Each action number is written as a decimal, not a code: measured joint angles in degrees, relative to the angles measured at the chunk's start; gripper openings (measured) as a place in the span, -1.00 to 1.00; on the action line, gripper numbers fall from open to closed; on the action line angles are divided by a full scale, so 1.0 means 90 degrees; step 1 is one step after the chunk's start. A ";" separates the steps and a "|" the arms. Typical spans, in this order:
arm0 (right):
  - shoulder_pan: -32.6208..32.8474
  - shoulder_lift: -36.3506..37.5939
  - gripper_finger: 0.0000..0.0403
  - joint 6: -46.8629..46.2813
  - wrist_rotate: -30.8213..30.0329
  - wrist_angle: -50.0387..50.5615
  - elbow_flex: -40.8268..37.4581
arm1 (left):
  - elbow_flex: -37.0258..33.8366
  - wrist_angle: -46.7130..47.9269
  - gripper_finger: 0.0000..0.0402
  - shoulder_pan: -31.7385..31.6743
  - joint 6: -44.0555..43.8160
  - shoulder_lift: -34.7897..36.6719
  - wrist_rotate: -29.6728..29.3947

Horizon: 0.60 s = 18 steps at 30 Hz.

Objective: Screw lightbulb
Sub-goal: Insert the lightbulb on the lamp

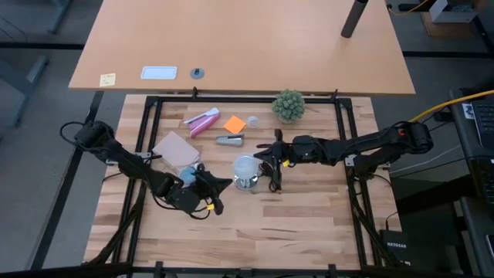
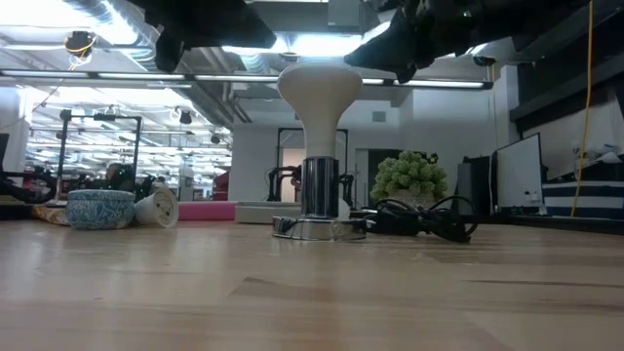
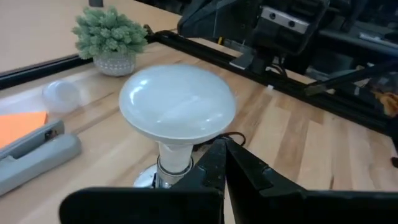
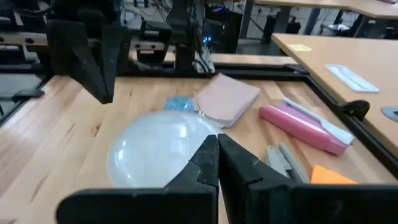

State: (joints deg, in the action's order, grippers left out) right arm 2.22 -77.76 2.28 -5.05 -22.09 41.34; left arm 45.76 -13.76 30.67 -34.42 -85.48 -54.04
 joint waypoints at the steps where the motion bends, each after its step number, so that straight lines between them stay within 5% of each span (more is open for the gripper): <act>1: 0.0000 -0.0009 -0.98 0.0000 0.0001 0.0030 0.0000 | 0.0000 -0.0103 -0.99 -0.0008 0.0035 -0.0057 0.0007; 18: 0.0000 -0.0226 -0.98 -0.0034 0.0004 0.0313 -0.0002 | 0.0002 -0.0697 -0.99 -0.0320 0.0537 -0.0504 0.0220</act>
State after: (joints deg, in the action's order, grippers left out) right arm 2.22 -79.79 1.98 -5.02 -19.27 41.32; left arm 45.78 -20.03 27.79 -29.58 -90.02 -52.05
